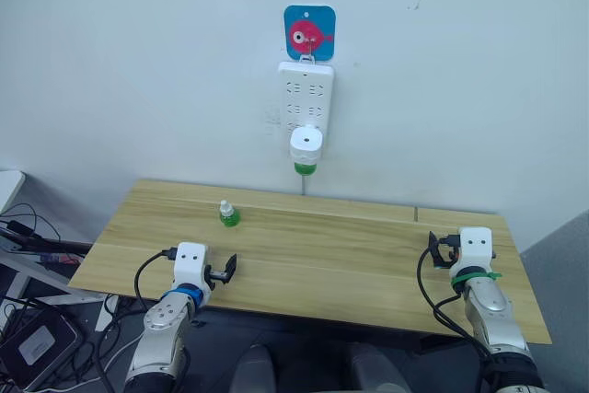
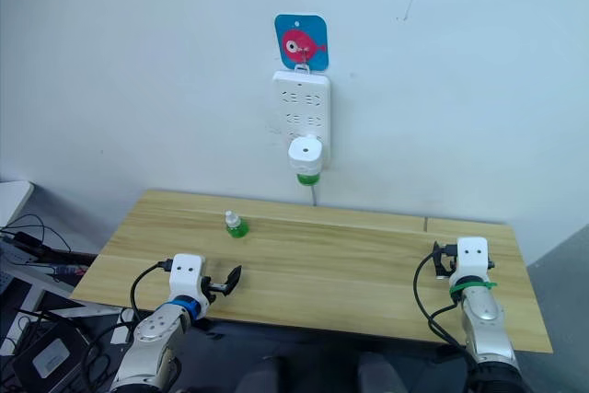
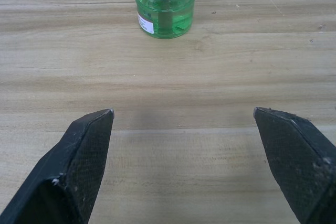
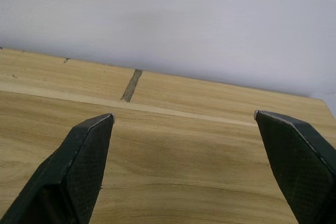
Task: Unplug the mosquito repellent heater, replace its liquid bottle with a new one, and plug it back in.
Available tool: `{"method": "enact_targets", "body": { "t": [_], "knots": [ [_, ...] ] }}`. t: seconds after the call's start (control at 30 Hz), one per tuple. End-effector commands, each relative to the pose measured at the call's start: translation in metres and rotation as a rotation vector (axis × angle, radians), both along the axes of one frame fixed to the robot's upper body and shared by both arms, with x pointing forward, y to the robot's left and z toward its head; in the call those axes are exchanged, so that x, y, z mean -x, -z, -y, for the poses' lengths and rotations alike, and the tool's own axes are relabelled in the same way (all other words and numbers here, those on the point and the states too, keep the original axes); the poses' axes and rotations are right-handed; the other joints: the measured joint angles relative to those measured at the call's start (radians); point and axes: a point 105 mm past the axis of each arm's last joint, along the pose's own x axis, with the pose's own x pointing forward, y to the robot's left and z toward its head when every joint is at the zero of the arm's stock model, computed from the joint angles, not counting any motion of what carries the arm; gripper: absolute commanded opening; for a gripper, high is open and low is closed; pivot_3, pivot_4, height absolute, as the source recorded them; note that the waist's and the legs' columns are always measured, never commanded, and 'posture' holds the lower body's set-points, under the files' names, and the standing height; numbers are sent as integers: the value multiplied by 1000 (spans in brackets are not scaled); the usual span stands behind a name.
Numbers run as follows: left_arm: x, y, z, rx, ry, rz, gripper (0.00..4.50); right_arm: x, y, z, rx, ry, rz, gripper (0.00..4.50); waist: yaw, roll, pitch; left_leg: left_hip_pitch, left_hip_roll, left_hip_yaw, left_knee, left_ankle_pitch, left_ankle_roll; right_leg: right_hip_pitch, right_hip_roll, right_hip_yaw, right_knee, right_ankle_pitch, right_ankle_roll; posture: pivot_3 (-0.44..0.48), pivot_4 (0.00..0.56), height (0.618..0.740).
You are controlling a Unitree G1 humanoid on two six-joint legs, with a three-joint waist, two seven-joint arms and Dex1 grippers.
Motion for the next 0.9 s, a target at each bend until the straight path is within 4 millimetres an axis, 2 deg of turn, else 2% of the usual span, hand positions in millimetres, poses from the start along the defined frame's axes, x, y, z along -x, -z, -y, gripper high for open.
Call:
{"method": "enact_targets", "body": {
  "t": [0.03, 0.9],
  "knots": [
    [-4, -11, -6, -7, -17, 33, 4500, -3, -12, 2, 18, 3, 51, 4472, 0, 0, 0, 0, 0, 0, 0, 0, 0, 0, 0, 0, 0, 0, 0, 33, 121, 740],
    [-4, -16, -5, -11, -11, 48, 4500, -1, -11, -2, 12, 1, 47, 4472, 0, 0, 0, 0, 0, 0, 0, 0, 0, 0, 0, 0, 0, 0, 0, 24, 141, 740]
  ]
}}
